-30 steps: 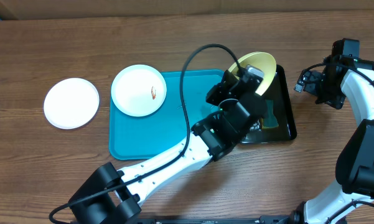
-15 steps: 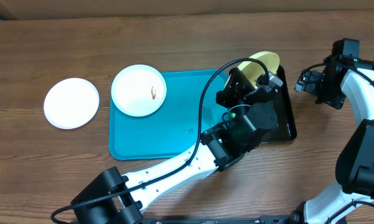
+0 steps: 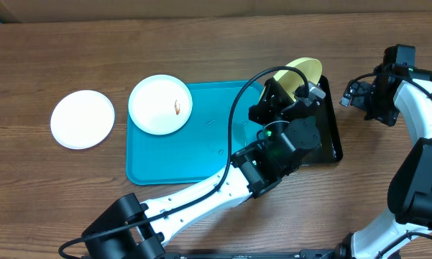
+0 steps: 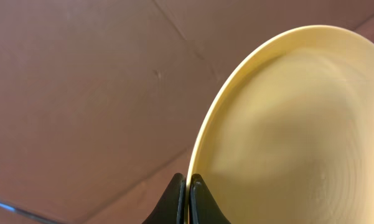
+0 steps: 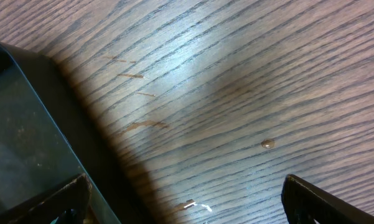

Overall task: Clean dirty plates on tray and stack at the side
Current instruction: 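Lift the yellow plate by its rim with the left gripper, then carry the yellow plate left over the tray with the left gripper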

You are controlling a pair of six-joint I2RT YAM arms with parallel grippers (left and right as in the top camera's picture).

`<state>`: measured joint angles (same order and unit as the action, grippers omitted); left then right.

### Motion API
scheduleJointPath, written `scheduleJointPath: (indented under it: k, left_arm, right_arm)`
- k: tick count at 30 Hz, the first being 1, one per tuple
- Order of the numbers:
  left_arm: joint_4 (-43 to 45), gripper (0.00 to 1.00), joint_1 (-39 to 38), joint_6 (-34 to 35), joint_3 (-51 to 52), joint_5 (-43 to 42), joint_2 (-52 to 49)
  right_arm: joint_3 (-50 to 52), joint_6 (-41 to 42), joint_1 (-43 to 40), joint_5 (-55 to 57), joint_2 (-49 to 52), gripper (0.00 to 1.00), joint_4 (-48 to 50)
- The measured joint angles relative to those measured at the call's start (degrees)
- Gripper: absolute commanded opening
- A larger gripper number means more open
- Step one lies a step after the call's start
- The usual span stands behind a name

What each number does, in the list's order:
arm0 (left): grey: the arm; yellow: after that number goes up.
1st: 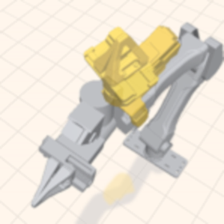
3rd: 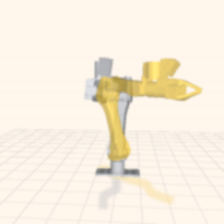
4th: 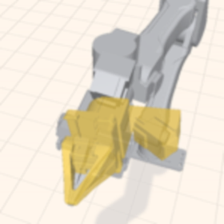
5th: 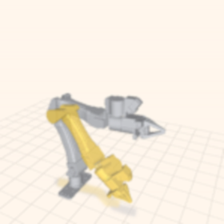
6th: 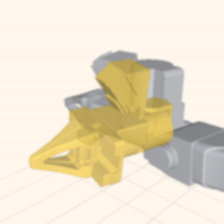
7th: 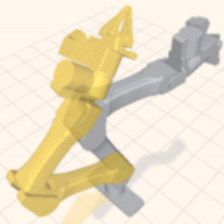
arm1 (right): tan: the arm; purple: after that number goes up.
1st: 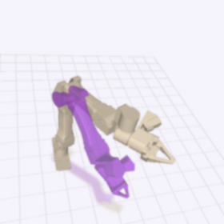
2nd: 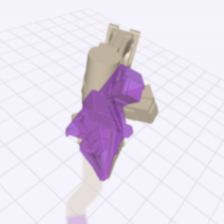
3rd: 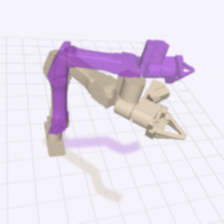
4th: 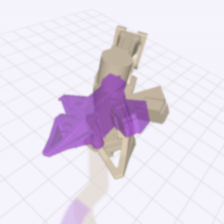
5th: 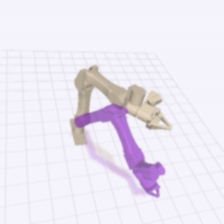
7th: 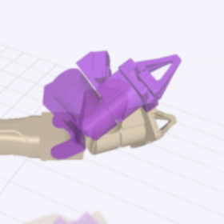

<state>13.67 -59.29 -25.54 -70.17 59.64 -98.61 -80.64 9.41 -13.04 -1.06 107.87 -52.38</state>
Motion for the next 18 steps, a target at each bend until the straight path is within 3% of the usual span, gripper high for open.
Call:
scheduleJointPath:
  k: [7, 12, 18]
  left_arm:
    - [-15.3, 0.04, 2.3, 18.6, -0.2, -7.5, 0.0]
    - [-22.6, 0.04, 9.1, 34.0, -0.5, -24.5, 0.0]
    - [-28.5, 0.04, 24.2, 48.4, -3.5, -50.8, 0.0]
  right_arm:
    - [0.0, 0.0, 0.0, 0.0, 0.0, 1.0, 0.0]
    - [0.0, 0.0, 0.0, 0.0, 0.0, 1.0, 0.0]
    - [0.0, 0.0, 0.0, 0.0, 0.0, 1.0, 0.0]
